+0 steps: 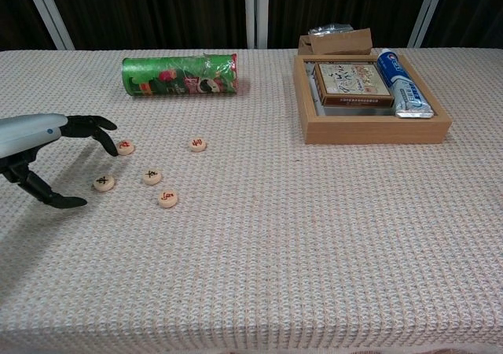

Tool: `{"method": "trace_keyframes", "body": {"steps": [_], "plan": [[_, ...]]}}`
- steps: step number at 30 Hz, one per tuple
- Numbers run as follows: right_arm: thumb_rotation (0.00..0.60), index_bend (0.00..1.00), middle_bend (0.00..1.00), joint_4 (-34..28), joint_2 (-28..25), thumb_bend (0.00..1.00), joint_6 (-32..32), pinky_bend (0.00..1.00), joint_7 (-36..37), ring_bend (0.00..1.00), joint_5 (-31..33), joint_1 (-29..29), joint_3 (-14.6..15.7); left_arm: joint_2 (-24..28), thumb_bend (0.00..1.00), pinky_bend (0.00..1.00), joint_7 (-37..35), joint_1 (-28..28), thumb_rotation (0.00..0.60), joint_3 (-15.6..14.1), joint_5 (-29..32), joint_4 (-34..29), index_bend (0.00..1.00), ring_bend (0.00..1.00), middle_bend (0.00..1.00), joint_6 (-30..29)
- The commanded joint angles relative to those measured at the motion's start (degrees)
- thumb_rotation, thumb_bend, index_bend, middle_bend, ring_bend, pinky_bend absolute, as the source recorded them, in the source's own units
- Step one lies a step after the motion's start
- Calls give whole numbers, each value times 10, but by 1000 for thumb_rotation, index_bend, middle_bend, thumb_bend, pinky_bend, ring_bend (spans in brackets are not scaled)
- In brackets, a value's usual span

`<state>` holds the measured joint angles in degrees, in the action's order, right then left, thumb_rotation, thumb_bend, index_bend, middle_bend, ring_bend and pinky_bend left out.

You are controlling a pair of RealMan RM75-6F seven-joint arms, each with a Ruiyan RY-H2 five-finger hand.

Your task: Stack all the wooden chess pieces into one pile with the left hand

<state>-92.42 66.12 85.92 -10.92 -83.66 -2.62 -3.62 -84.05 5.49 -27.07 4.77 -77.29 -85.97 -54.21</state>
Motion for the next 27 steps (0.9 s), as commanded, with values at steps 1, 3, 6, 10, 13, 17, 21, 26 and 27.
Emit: {"method": "trace_keyframes", "body": {"steps": [1, 3, 6, 10, 13, 17, 21, 26, 27], "plan": [[600, 0, 0, 0, 0, 143, 0, 0, 0, 0, 1, 0, 0, -12, 206, 27, -9, -6, 600, -3, -4, 16, 310, 0, 58, 0], [600, 0, 0, -1, -1, 146, -1, 0, 0, 0, 1, 0, -1, -19, 209, 27, -14, -9, 600, -3, -7, 24, 323, 0, 58, -2], [600, 0, 0, -1, -2, 147, -2, 0, -1, 0, 3, 0, -1, -27, 240, 27, -22, -13, 600, -3, -10, 34, 341, 0, 59, -3], [600, 0, 0, -1, -1, 147, -2, 0, -2, 0, 3, 0, -1, -33, 260, 28, -27, -21, 600, -4, -12, 47, 382, 0, 60, 0], [600, 0, 0, -2, -2, 147, -2, 0, -2, 0, 3, 1, 0, -35, 264, 28, -23, -24, 600, -6, -9, 52, 391, 0, 61, 2], [600, 0, 0, -1, -1, 147, -4, 0, -3, 0, 6, 2, 0, -35, 267, 26, -22, -24, 600, -8, -5, 53, 414, 0, 61, 0], [600, 0, 0, -1, -1, 148, -8, 0, -5, 0, 8, 0, 0, -37, 267, 27, -15, -24, 600, -11, -1, 58, 437, 0, 61, -4], [600, 0, 0, -1, 0, 148, -10, 0, -6, 0, 9, 0, 0, -39, 267, 26, -13, -24, 600, -13, 2, 58, 463, 0, 61, -8], [600, 0, 0, -1, 0, 149, -11, 0, -6, 0, 10, 0, 0, -39, 268, 27, -12, -24, 600, -13, 2, 59, 466, 0, 61, -8]]}}
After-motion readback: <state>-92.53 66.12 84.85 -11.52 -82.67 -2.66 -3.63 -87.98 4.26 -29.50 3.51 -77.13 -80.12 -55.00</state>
